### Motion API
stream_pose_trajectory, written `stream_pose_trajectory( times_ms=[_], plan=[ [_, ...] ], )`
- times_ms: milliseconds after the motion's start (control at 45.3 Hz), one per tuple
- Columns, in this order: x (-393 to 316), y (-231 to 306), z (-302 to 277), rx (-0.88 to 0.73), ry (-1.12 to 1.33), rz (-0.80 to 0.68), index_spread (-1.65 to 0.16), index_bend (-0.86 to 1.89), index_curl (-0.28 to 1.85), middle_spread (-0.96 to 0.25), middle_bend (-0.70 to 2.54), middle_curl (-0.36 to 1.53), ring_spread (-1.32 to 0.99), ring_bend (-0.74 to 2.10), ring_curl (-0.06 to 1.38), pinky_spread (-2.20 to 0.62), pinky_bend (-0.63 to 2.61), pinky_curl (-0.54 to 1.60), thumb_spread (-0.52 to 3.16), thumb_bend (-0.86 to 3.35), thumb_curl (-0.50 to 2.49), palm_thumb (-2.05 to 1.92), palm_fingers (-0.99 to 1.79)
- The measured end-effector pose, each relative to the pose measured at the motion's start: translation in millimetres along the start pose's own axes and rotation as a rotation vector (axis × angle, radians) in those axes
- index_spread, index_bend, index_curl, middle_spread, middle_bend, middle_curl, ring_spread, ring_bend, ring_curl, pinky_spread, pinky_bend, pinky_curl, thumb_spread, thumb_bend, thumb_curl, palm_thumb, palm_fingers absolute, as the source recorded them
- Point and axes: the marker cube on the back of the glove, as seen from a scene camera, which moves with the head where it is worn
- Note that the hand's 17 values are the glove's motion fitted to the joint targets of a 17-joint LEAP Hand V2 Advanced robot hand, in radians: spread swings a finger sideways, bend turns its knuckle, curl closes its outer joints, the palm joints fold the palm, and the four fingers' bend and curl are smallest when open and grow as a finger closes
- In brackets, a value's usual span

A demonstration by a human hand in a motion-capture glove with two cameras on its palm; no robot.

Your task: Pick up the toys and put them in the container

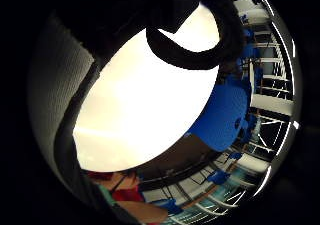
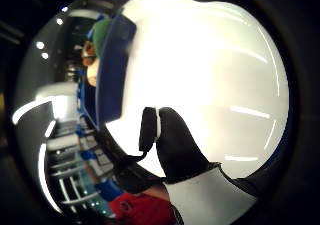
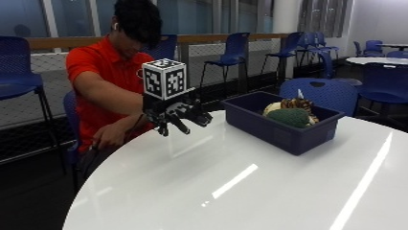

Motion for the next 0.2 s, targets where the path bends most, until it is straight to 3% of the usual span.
stream_pose_trajectory(
  times_ms=[199],
  plan=[
    [7.6, 9.0, -8.6, 0.022, 0.015, 0.0, -0.39, 0.17, 0.38, -0.08, 0.13, 0.2, 0.04, 0.18, 0.23, 0.12, 0.94, 0.31, 1.2, -0.03, 0.28, -0.03, -0.11]
  ],
)
